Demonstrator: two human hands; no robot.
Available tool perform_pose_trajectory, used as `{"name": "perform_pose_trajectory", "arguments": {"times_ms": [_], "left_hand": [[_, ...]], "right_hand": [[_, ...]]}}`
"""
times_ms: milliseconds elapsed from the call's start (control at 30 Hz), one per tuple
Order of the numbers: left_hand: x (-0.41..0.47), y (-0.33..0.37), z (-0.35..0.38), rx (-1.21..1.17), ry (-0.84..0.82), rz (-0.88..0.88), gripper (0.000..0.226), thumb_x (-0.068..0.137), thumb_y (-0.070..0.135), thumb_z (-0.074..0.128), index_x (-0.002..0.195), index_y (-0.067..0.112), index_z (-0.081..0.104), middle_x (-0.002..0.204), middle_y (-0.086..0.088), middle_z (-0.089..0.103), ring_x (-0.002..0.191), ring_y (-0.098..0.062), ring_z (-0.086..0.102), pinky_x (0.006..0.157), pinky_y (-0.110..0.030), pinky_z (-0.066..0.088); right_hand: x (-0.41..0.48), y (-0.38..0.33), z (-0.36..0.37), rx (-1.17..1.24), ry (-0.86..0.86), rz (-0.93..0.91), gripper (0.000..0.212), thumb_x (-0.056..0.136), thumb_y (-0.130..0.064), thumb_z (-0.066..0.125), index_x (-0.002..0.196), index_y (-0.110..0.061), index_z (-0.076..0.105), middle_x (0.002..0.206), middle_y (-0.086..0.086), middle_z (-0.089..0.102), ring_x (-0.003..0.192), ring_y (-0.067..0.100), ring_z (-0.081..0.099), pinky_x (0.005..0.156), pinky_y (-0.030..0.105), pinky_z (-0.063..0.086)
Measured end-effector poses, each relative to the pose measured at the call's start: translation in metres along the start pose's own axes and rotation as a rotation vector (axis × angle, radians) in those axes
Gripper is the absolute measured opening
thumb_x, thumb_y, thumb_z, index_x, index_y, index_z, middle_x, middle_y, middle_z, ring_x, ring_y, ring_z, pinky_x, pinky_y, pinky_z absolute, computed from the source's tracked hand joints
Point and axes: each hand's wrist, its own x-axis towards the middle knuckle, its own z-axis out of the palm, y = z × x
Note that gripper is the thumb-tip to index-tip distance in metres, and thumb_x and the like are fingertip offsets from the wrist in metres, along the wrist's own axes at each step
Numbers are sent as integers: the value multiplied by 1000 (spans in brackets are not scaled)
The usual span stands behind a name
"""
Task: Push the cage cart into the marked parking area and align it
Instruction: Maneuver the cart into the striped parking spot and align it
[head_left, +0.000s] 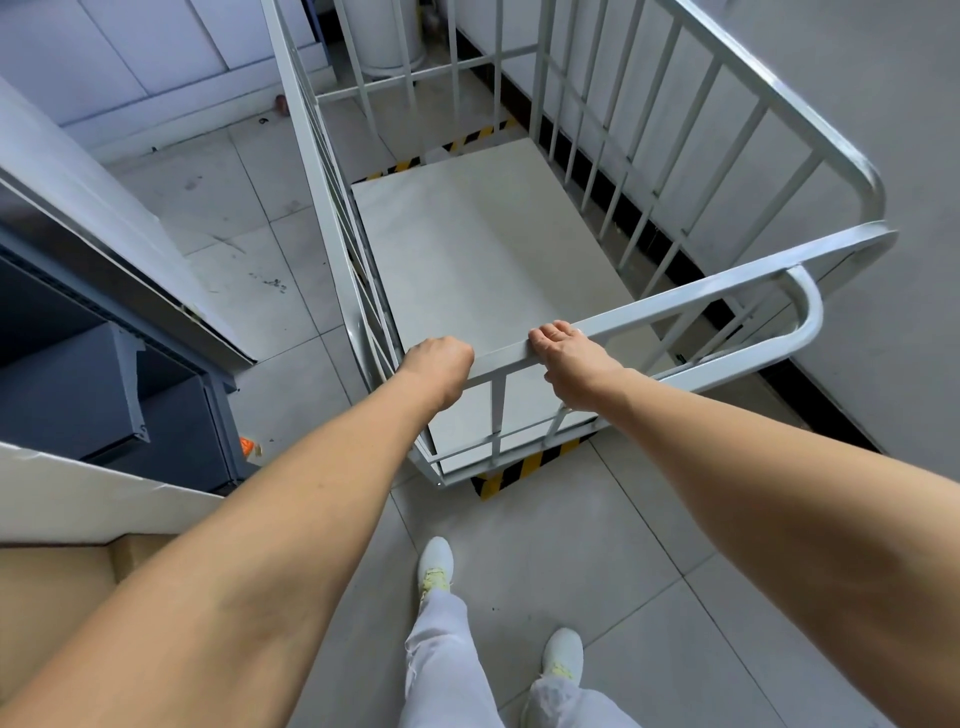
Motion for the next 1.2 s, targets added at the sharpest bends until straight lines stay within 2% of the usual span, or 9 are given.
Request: {"name": "perform_pose_trajectory", "arguments": {"times_ms": [233,333,433,533,633,733,833,967,1200], "left_hand": [[1,-1,-1,17,0,-11,20,90,-1,54,108,2,63,115,-18,64,110,-36,60,86,-36,48],[1,1,-2,31,-12,-9,20,90,-1,54,108,3,63,115,-18,64,109,-36,60,85,-36,48],[-1,1,-2,52,-27,-14,22,90,0,52,109,4,63,116,-17,64,110,-36,61,86,-37,49],[-3,3,-6,69,-52,-29,23,92,6,52,113,6,61,120,-16,62,112,-36,60,88,-38,49],[-5,10,-9,21,-72,-44,32,96,31,54,118,8,55,125,-13,60,117,-34,57,91,-38,46],[-5,24,-7,-23,-67,-77,44,97,42,50,124,7,49,129,-13,58,121,-33,55,93,-39,45],[-5,39,-3,-54,-41,-153,50,97,42,50,130,5,46,134,-14,55,125,-34,53,97,-41,44],[-8,53,-2,-51,12,-186,49,98,37,49,134,3,44,136,-16,51,126,-36,50,101,-45,41],[1,73,-24,-63,18,-84,43,100,36,44,130,5,47,134,-16,51,125,-35,50,103,-42,38]], "right_hand": [[3,0,1,4,3,-5,57,94,-1,44,148,-4,25,153,10,31,145,30,20,120,35,20],[2,4,3,-9,-16,-11,61,96,-4,44,151,-5,18,158,9,22,149,29,13,122,36,15],[1,6,2,-43,-49,-25,67,99,-16,46,153,-7,8,162,10,9,151,27,4,123,33,9],[-8,12,0,-57,-47,-44,73,98,-24,49,153,-6,4,163,9,3,151,25,1,124,33,8],[-20,27,2,-57,0,-42,76,95,-34,53,152,-6,12,162,11,10,151,23,7,123,34,13],[-31,44,-2,-48,21,-49,73,93,-45,52,150,-8,25,161,8,19,150,22,15,122,35,19],[-41,56,-10,-9,43,-26,65,94,-44,49,146,-7,35,156,9,31,146,23,26,119,35,25],[-44,74,-19,9,48,71,46,95,-37,49,131,-7,52,136,10,56,131,28,43,106,41,41],[-43,94,-37,0,42,190,40,95,-37,49,122,-9,57,121,14,62,117,32,53,95,38,46]]}}
